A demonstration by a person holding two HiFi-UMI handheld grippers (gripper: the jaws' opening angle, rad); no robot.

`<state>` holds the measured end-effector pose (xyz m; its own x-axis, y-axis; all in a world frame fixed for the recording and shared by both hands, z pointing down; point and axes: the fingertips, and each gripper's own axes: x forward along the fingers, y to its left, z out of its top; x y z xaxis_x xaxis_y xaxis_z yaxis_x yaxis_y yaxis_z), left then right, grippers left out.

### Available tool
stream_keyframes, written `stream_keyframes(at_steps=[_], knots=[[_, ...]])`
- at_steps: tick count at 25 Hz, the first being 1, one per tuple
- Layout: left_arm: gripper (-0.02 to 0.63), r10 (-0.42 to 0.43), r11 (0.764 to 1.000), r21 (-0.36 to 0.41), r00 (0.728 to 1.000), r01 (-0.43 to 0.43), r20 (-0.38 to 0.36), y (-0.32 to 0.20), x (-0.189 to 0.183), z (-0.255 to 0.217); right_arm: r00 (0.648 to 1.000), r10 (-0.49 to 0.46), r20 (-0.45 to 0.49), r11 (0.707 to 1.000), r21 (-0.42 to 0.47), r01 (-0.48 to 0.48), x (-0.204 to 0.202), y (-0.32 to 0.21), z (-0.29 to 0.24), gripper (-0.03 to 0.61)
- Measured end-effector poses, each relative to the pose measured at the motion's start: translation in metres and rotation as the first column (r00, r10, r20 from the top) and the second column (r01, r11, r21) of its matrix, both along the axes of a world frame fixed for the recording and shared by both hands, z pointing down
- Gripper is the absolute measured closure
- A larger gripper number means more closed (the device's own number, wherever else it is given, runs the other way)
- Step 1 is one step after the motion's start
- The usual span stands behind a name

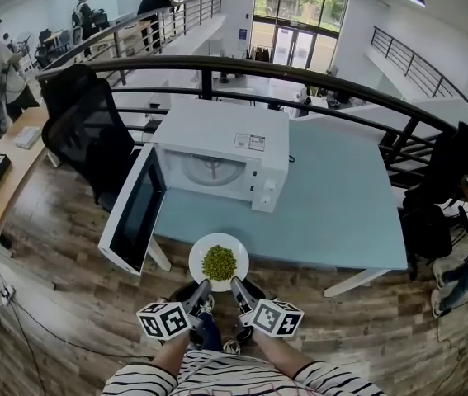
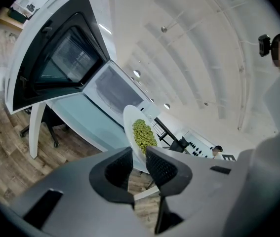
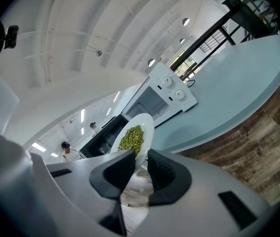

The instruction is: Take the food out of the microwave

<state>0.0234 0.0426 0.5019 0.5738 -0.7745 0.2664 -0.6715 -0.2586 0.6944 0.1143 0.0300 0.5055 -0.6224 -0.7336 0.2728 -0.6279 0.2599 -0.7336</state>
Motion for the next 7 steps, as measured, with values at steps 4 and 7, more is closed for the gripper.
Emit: stream_keyframes(at_steps=[4,7], knots=[[0.520,-0.004,1.000,-0.001,1.000,0.004,0.000,-0.0013,-0.0013,0.0020,1.000,-0.002,-0.002,1.000,0.002,0.002,-0.0004,-0.0014,0.0012,0.489],[0.520,-0.004,1.000,0.000,1.000,0.004,0.000,-0.0024,-0.0011,0.0031,1.000,-0.003,-0.002,1.000,0.005,0.003,-0.0004,-0.0019,0.0024,0.489]])
